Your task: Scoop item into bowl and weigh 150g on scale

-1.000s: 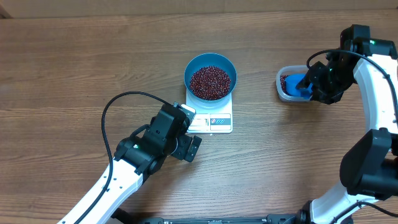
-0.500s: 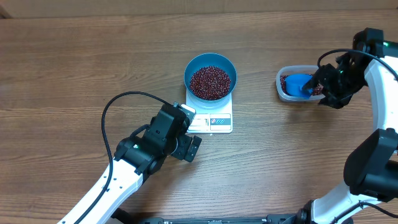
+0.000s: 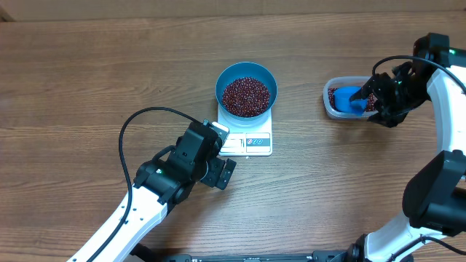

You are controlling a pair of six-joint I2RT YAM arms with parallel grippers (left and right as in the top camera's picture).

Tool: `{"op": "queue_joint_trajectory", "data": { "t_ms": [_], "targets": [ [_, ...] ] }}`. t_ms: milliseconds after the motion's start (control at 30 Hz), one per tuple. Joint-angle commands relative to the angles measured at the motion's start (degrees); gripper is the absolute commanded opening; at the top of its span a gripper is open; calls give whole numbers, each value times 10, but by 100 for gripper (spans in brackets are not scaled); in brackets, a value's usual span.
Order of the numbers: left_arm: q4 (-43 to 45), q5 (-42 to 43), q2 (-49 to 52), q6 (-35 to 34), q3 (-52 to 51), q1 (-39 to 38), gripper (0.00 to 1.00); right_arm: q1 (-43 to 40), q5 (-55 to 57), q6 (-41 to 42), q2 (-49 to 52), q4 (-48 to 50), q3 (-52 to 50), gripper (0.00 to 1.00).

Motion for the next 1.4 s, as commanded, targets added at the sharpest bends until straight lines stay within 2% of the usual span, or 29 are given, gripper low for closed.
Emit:
{"op": "queue_joint_trajectory", "data": {
  "t_ms": [0,200,267,700,933,1100,1167,1367],
  "targets": [
    [0,5,1,7,13,3,99,-23,6,-12,-15,-22,27,68],
    [0,5,1,7,13,3,100,-34,48,-11,-68,-29,54,70],
    [0,5,1,7,13,3,100,-33,80,-12,-94,-38,70,75],
    [0,5,1,7,13,3,100,-17,55,-14,-196,-54,83,75],
    [0,5,1,7,13,3,99,26,71,-50,-282,-108,83,77],
    [0,5,1,7,13,3,99,40,70,-55,-334,-159,83,84],
    [0,5,1,7,13,3,100,40,72,-55,-345,-169,83,100],
    [0,5,1,7,13,3,100,40,75,-55,-347,-168,83,100]
  ]
}}
